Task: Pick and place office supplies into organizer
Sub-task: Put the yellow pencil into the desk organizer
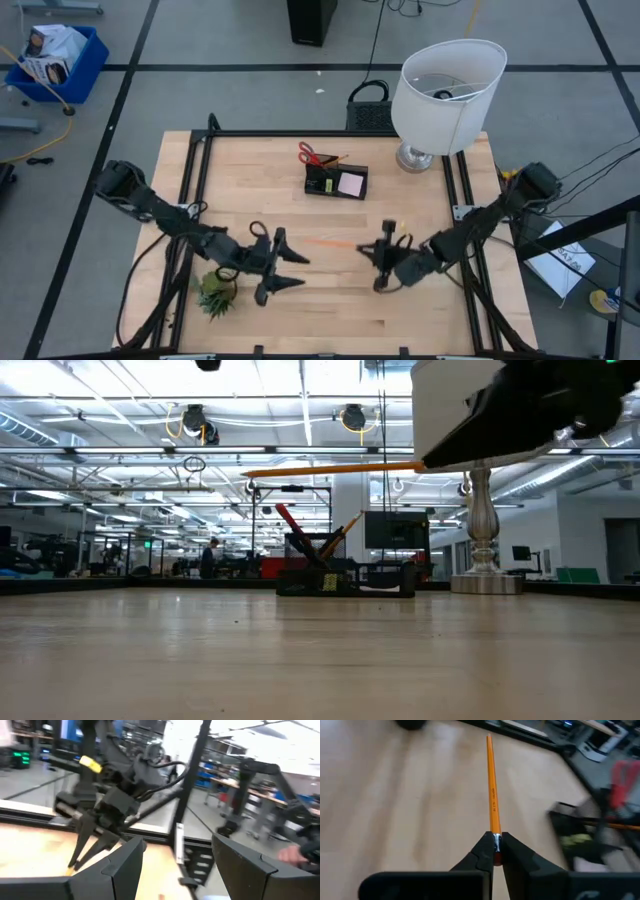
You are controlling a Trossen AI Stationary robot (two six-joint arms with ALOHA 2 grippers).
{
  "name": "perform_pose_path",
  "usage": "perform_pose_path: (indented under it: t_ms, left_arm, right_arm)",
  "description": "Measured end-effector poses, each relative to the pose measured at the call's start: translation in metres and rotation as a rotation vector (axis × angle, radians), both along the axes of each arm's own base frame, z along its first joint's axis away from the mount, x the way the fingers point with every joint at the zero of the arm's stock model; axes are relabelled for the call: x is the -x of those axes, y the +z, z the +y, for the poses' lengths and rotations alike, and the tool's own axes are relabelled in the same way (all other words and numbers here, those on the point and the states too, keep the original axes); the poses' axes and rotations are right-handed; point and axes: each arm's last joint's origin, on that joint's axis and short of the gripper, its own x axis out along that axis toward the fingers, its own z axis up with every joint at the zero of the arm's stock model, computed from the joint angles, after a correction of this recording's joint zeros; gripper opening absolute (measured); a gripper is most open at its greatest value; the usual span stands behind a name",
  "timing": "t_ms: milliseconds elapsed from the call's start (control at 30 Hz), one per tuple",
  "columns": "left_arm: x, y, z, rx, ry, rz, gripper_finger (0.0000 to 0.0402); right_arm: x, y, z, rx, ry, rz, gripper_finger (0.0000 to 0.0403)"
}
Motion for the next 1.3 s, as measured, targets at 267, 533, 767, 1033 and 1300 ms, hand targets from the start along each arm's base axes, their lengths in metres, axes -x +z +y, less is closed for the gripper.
perform_pose_path:
  t_ms: [267,533,767,1033,1300]
  left_arm:
    - [-0.004,-0.013,0.022,0.041,0.04,0.02,0.0244]
    - [0.028,-0.044,0.042,0.08,0.031,-0.13,0.0244]
    - [0.039,-0.056,0.048,0.065,0.044,-0.126,0.0244]
    - [0.039,-0.056,0.048,0.064,0.044,-0.125,0.0244]
    - [0.039,-0.058,0.048,0.058,0.044,-0.112,0.0244]
  right_arm:
    - [0.002,0.027,-0.059,0.052,-0.142,0.07,0.0015]
    - [-0.014,0.067,-0.105,0.114,-0.235,0.195,0.0015]
    - [-0.022,0.101,-0.143,0.133,-0.263,0.299,0.0015]
    - [-0.038,0.094,-0.174,0.188,-0.241,0.533,0.0015]
    - [-0.057,0.08,-0.183,0.323,-0.119,0.675,0.0015]
